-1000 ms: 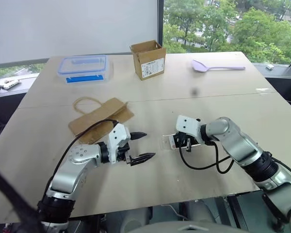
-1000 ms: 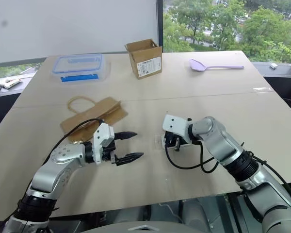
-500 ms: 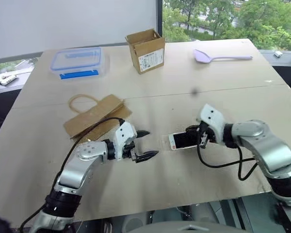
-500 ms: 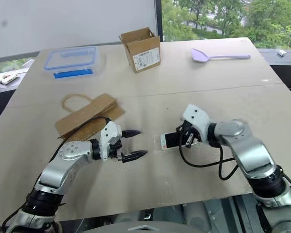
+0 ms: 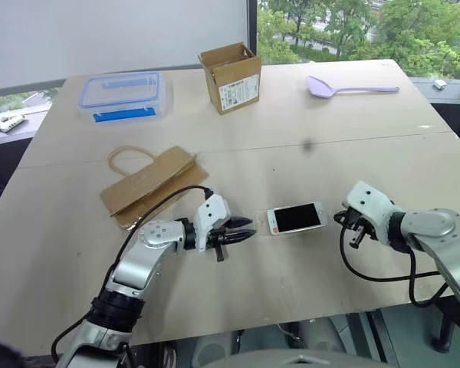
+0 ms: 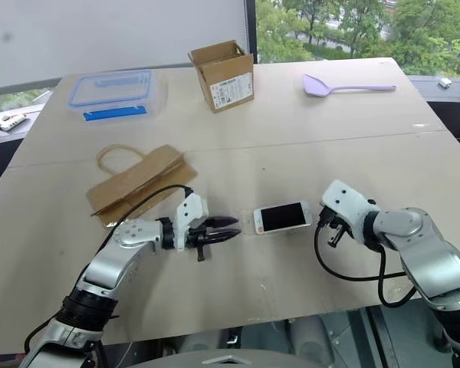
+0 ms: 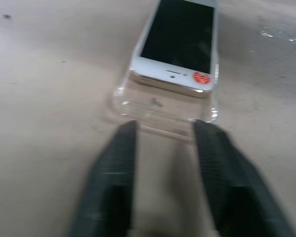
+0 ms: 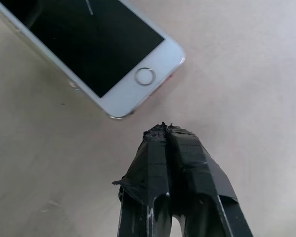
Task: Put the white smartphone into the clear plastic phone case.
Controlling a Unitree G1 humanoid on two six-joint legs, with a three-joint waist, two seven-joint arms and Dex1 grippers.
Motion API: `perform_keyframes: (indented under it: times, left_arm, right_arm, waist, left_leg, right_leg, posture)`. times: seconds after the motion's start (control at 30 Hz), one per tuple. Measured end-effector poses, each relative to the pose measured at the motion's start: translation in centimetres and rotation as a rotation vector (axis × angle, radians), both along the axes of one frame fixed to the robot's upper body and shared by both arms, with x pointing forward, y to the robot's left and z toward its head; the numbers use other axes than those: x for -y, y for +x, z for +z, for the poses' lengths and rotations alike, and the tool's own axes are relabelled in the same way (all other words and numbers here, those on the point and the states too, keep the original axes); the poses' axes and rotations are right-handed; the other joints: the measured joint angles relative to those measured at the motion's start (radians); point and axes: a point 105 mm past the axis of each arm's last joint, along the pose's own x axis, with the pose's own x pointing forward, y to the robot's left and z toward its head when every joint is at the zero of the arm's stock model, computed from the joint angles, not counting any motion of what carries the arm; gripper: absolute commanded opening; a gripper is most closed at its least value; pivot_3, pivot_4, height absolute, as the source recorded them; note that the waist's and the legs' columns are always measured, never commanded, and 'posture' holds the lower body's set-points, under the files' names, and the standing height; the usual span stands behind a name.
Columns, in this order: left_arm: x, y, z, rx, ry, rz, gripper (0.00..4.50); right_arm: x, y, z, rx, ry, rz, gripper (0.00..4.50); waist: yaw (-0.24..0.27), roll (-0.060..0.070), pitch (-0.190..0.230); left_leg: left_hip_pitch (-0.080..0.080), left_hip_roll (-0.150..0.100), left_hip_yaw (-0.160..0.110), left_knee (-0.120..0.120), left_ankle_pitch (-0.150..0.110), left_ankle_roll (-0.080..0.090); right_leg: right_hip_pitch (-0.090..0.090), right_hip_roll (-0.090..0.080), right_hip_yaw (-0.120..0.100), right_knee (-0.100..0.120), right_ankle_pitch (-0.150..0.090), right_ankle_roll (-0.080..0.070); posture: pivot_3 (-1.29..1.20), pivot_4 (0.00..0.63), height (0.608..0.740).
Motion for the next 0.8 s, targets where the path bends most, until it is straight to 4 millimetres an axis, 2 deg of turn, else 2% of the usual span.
perform_keyframes:
  times: [0.27,0.53,0.8]
  left_arm:
    - [0.4,0.2,0.5,0.007,0.012,-0.02,0.12]
    - [0.6,0.2,0.4,0.014,0.02,-0.021,0.12]
    - [0.3,0.3,0.3,0.014,0.021,-0.004,0.12]
  right_arm:
    - [-0.1,0.3,-0.5,0.006,-0.005,0.003,0.0]
    - [-3.2,0.0,-1.4,-0.025,0.032,0.109,0.0]
    - [-3.6,0.4,-1.6,-0.032,0.049,0.107,0.0]
  waist:
    - [0.001,0.0,0.001]
    - [-0.001,0.0,0.001]
    - [-0.002,0.0,0.001]
  left_leg:
    - [0.0,0.0,0.0,0.0,0.0,0.0]
    - [0.0,0.0,0.0,0.001,0.0,0.0]
    - [0.002,0.0,0.0,0.002,0.0,0.0]
  right_leg:
    - [0.0,0.0,0.0,0.0,0.0,0.0]
    - [0.0,0.0,0.0,0.001,0.0,0.0]
    - [0.002,0.001,0.0,0.001,0.0,0.0]
  posture:
    - [0.0,0.15,0.74]
    - [0.0,0.15,0.74]
    - [0.0,0.15,0.74]
